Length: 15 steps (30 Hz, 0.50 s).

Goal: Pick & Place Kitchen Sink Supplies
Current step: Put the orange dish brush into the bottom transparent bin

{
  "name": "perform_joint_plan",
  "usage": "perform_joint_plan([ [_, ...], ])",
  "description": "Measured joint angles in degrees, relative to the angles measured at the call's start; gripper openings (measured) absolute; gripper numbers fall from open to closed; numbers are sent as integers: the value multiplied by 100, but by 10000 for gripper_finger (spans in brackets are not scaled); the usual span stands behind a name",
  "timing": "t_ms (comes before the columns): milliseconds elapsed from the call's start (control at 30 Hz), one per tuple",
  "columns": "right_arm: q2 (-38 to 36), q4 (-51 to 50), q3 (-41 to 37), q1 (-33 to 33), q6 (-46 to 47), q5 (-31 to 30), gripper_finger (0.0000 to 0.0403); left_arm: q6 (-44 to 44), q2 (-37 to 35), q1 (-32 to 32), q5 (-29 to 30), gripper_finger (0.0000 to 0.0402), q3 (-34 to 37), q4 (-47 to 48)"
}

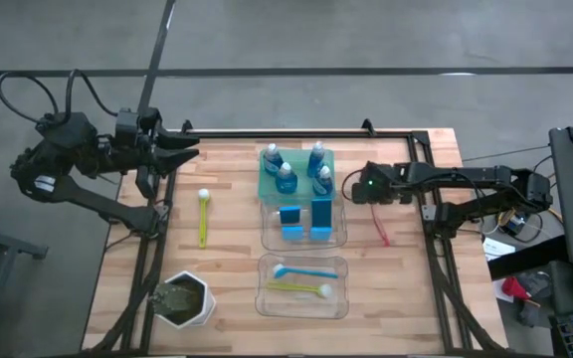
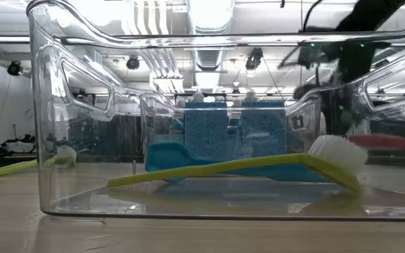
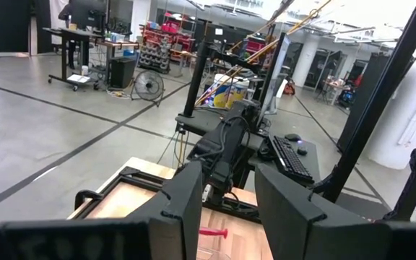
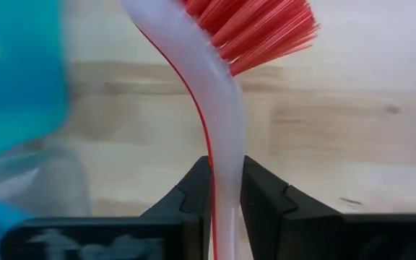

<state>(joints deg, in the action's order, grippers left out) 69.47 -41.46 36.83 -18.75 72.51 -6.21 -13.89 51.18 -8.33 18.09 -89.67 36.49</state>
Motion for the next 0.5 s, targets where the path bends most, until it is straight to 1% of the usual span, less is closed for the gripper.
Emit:
perform_joint_plan([
  [133,0,-315,521,17,-702,42,46,-5,0,1,0,122,0,0],
  [233,0,-833,978,57,-1173,70,48,-9,0,1,-23,122,0,2],
  [400,0,-1878,1760,201,-1654,47,52,-59,-2,0,-52,122,0,4],
  [500,0,-2072,2225,366,-1916,57,52,-105,-2,-1,-52,122,0,4],
])
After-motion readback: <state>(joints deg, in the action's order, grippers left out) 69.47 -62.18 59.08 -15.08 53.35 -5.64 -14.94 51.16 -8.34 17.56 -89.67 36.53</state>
